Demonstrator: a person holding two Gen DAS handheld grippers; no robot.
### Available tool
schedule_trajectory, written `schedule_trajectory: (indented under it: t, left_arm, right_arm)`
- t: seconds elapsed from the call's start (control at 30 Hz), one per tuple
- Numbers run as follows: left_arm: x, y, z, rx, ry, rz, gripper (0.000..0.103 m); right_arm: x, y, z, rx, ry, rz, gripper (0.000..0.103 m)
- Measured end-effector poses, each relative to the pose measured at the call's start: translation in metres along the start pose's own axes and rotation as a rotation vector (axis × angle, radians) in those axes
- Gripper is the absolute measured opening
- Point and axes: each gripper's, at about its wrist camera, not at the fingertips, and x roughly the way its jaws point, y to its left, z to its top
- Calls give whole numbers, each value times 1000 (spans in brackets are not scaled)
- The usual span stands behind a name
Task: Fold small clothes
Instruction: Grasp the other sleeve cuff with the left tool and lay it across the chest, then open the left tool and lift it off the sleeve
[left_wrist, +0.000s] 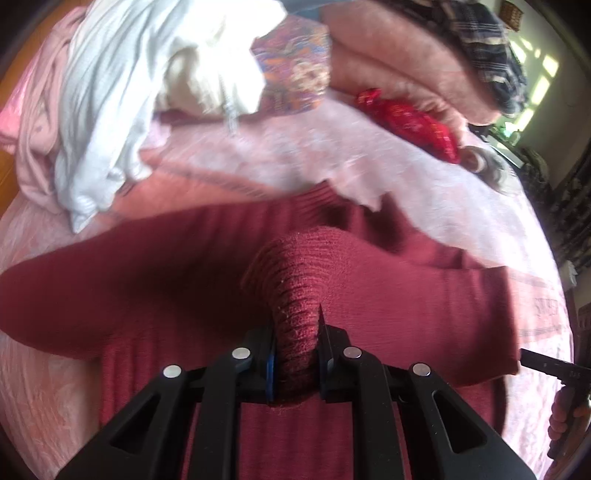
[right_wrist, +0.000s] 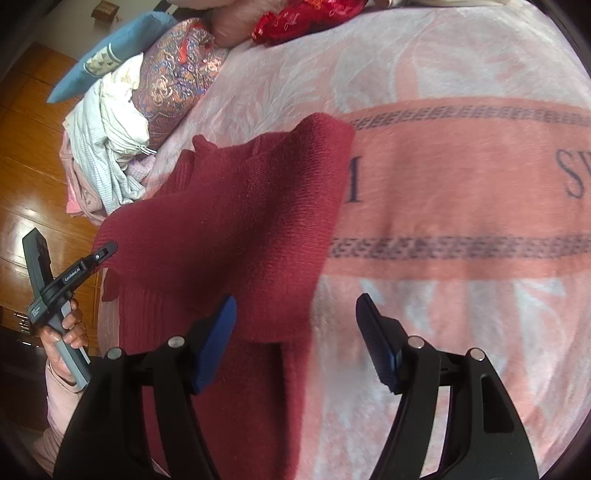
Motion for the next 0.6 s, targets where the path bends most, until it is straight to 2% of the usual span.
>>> schedule_trajectory:
  t: [0.07,0.13,0.27,0.33,0.4,0.47,0.53,0.6]
  left_arm:
    - [9,15,-1,-19,6,29,17]
    - [20,24,-1,-15,35,31,20]
    - [28,49,-1,-62,90,62,50]
    - [21,61,-1,-81,89,59,60]
    - [7,76,-2,-107,96,37,76]
    - [0,86,-7,-143,135,16,77]
    - [-4,90,-19,-175,187,-40,77]
    - [1,87,-28,-179,230,-59,77]
  right_arm:
    - [11,8,1,-18,18,-27,66]
    - [26,15,-1,-51,52,-132,56]
    - [31,29,-4,-140,56,-261,46]
    - [29,30,-4,-128,57,-264,43]
    - [24,30,-3,-106,46,-239,46]
    - [16,28,-4,-80,35,-211,46]
    - [5,35,-5,-93,3,-210,46]
    - [-1,46,-4,-110,-23,-214,48]
